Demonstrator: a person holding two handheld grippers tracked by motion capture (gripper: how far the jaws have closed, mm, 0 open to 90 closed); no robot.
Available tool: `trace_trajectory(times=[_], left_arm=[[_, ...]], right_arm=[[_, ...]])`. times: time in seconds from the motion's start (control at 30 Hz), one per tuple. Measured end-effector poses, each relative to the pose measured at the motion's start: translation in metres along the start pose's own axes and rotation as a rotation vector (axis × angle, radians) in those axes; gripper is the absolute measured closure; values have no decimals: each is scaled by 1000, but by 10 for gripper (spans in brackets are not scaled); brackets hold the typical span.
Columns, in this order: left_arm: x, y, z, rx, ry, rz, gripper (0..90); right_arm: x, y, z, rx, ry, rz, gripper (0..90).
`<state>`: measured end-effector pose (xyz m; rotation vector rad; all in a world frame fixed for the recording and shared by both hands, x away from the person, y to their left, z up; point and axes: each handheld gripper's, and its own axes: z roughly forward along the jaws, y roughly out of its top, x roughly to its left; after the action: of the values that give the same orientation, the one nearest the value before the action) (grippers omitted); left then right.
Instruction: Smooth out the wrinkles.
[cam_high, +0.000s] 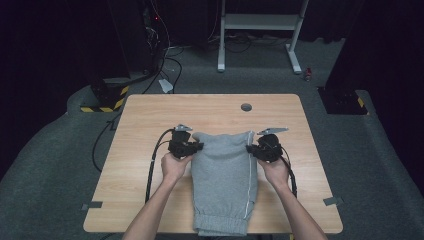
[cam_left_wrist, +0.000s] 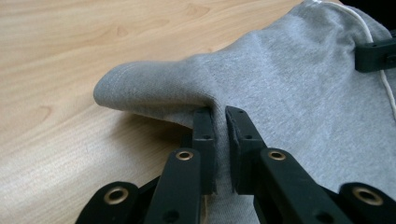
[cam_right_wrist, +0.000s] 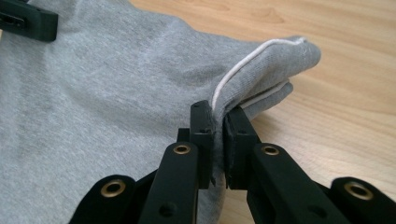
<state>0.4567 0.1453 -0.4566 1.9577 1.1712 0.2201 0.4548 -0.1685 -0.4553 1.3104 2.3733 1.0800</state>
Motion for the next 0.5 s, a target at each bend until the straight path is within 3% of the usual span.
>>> trace_trajectory(times=[0.13, 0.27, 0.33, 0.37, 0.4, 0.5], left_arm=[[0, 8, -2, 1, 4, 3, 827], [5, 37, -6, -24, -2, -19, 828], [5, 52, -11, -45, 6, -14, 828], [5, 52, -11, -45, 6, -14, 828], [3, 71, -21, -76, 19, 5, 828], [-4, 83, -34, -117, 23, 27, 828]], right_arm=[[0, 11, -8, -13, -13, -22, 841], [-5, 33, -14, -30, -53, -40, 843], [-7, 50, -20, -58, -74, -25, 844], [-7, 50, -20, -58, -74, -25, 844], [-7, 67, -27, -85, -103, -30, 844], [-4, 83, -40, -128, -120, -40, 843]])
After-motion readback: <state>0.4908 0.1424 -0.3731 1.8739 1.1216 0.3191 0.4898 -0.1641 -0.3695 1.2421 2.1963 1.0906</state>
